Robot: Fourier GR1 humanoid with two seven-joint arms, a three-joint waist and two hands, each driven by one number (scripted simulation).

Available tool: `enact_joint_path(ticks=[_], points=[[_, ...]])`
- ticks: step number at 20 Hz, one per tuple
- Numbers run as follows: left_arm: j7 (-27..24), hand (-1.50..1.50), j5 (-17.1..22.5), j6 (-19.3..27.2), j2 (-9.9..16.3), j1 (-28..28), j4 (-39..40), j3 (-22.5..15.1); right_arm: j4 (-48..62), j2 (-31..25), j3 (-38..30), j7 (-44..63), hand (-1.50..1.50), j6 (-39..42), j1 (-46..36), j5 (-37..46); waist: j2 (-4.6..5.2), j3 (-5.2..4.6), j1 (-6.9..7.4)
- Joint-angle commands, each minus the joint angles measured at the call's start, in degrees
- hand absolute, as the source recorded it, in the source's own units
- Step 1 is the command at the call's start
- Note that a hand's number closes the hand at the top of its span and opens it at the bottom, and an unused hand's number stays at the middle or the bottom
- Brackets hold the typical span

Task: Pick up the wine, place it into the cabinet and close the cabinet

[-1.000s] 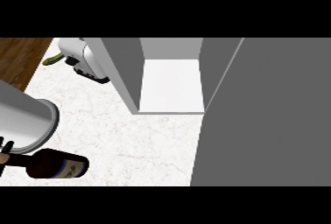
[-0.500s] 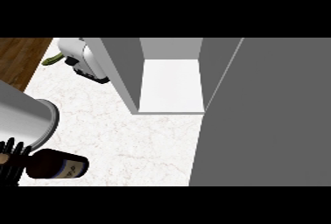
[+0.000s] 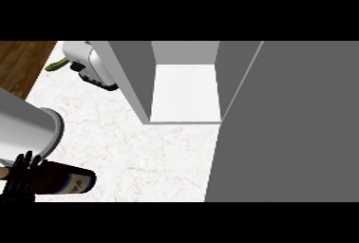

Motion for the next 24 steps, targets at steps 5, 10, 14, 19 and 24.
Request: enact_joint_path(ticks=[5,10,14,19,24], points=[[-5.1,-1.5,1.2,-3.3,2.5,-5.1,13.6,1.7,-5.5,-0.5,-1.1,7.1,-1.5,-1.9,-0.7,-3.3,0.0,-0.01,-0.03],[-7.7,-1.5,0.5,-5.7,2.9,-4.8,15.9,0.6,-7.1,-0.9,-3.1,4.8,-1.5,0.1,2.9,-6.1,0.03,0.03,0.02],[-12.4,-1.5,-3.0,-3.5,3.3,-9.8,23.5,-0.1,-4.8,-0.5,-1.1,5.6,-1.5,-1.4,-0.1,-4.5,0.06,-0.01,-0.06],[-14.5,-1.5,-2.4,-3.1,3.4,-11.5,25.3,0.2,-7.1,-1.0,-0.5,9.5,-1.5,-3.5,-1.8,-2.8,-0.06,-0.02,-0.15],[-14.6,1.5,0.0,-6.1,2.6,-15.4,29.8,-0.4,-5.8,2.0,3.4,2.5,-1.5,-2.7,4.0,0.2,0.07,0.01,0.04]])
